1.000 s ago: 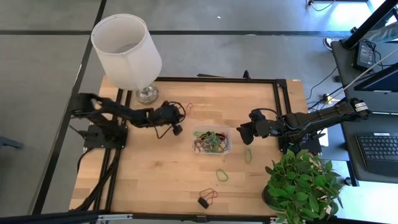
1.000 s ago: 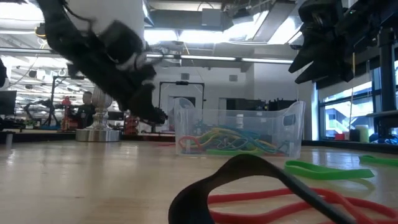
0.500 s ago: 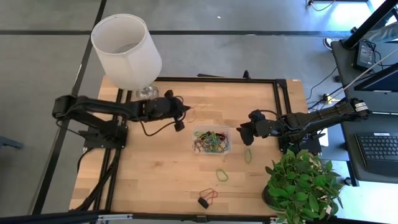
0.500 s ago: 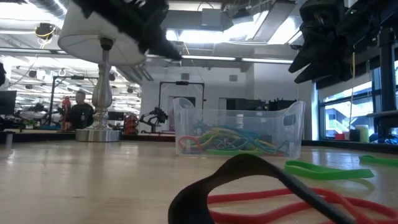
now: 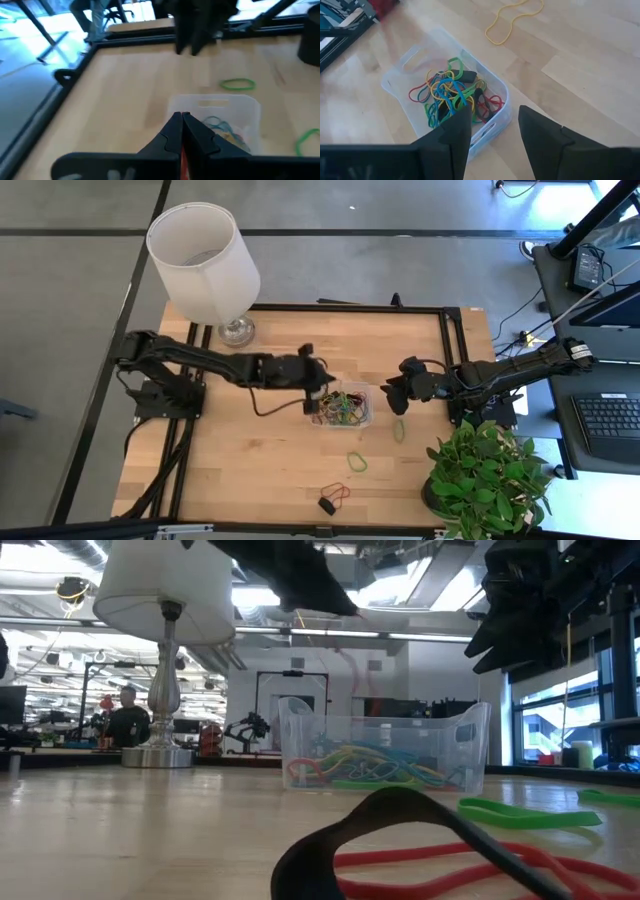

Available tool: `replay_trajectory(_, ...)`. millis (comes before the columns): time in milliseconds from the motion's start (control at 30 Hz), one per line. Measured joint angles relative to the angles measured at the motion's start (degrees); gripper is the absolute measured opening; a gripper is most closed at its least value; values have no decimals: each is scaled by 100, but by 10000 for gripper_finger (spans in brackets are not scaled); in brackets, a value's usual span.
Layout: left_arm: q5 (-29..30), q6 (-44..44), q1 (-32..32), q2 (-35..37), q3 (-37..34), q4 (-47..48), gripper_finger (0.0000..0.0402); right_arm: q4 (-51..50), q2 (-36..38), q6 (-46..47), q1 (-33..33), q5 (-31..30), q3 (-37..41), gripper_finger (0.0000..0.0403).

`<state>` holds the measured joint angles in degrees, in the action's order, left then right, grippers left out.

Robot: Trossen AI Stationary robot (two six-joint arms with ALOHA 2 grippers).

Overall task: Pick and place rubber bands into bin
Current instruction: Put the red rubber band into the transparent bin, then put the green rubber band into the transparent bin

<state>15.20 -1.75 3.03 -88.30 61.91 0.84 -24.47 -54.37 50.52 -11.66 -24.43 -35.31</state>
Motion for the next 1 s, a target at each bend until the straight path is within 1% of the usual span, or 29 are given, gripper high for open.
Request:
replay_trajectory(133, 150, 401, 227, -422, 79, -35, 2, -3, 0, -8, 0, 0, 0, 165)
replay_trajectory(367, 885, 1019, 439, -947, 79, 143, 3, -6, 2, -330, 0, 2, 0, 165)
replay_trajectory(433, 872, 1163, 446, -1008, 79, 287, 3, -11, 1, -404, 0, 2, 0, 165)
replay_trajectory(500, 633, 1259, 443, -1089, 81, 320, 8, -11, 1, -436, -3, 4, 0, 165)
replay_trajectory(567, 387, 1300, 447, -1146, 78, 477, 19, -15, 2, -446, -24, 4, 0, 165)
replay_trajectory(633, 299, 1304, 471, -1187, 79, 509, 36, -31, 2, -453, -28, 4, 0, 165)
replay_trajectory(867, 312, 1389, 529, -1076, 77, 377, 110, -45, 2, -559, -28, 37, 0, 165)
replay_trajectory(1000, 423, 1644, 529, -721, 96, 378, 133, -50, 2, -599, -28, 44, 0, 165)
